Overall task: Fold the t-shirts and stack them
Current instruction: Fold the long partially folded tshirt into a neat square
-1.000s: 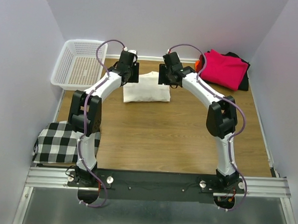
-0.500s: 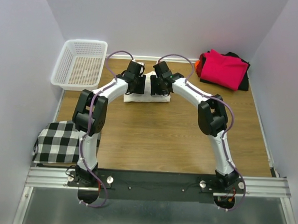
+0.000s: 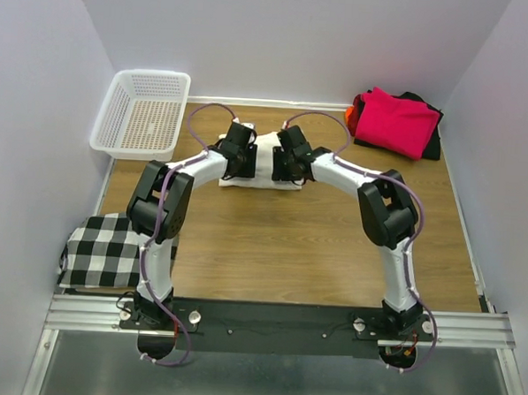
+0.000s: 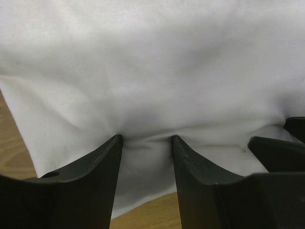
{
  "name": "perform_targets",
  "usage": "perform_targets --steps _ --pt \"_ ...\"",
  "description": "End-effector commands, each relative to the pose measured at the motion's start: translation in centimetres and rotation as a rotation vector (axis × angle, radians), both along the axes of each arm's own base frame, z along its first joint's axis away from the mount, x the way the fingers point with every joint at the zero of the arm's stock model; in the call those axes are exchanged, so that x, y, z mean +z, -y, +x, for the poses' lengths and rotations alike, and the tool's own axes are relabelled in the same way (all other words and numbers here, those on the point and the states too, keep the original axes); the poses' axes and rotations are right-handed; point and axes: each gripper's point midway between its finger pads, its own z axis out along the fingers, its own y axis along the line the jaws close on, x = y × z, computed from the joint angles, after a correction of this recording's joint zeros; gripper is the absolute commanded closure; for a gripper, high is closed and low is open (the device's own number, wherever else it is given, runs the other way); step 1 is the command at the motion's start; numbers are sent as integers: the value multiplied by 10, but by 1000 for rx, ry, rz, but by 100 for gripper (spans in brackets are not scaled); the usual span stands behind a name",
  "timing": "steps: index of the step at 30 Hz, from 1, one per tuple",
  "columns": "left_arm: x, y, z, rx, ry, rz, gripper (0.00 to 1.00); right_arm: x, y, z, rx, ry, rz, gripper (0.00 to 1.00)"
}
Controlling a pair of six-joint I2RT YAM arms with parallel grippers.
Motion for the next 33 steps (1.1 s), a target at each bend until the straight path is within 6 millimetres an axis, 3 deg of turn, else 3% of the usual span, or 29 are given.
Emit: perform_targets --steps 1,7,12,15,17,21,22,24,29,33 --pt "-50 -50 -69 56 -240 157 45 -66 76 -96 -59 -310 -230 51" --pt "-41 -41 -97 16 -259 130 45 -51 90 -132 -87 -336 -205 53" --pt "-25 -35 -90 2 -208 103 45 -24 87 -124 -87 -275 -164 52" --pt "15 -15 -62 -53 -60 13 45 10 74 -109 -81 -204 -103 52" --pt "45 -2 -54 -97 33 -63 44 40 67 -100 -83 -147 -50 50" --pt "89 7 -36 -111 174 -113 40 87 65 -83 -138 -30 5 38" --pt "95 7 -33 -107 192 -112 40 92 68 -81 -152 -14 3 29" --pt "114 8 -27 -114 243 -119 40 95 76 -75 -186 13 -16 24" --pt "139 -1 -15 -96 292 -127 39 79 87 -60 -210 7 -15 20" --pt "150 -11 -12 -89 300 -157 39 70 96 -38 -207 4 84 17"
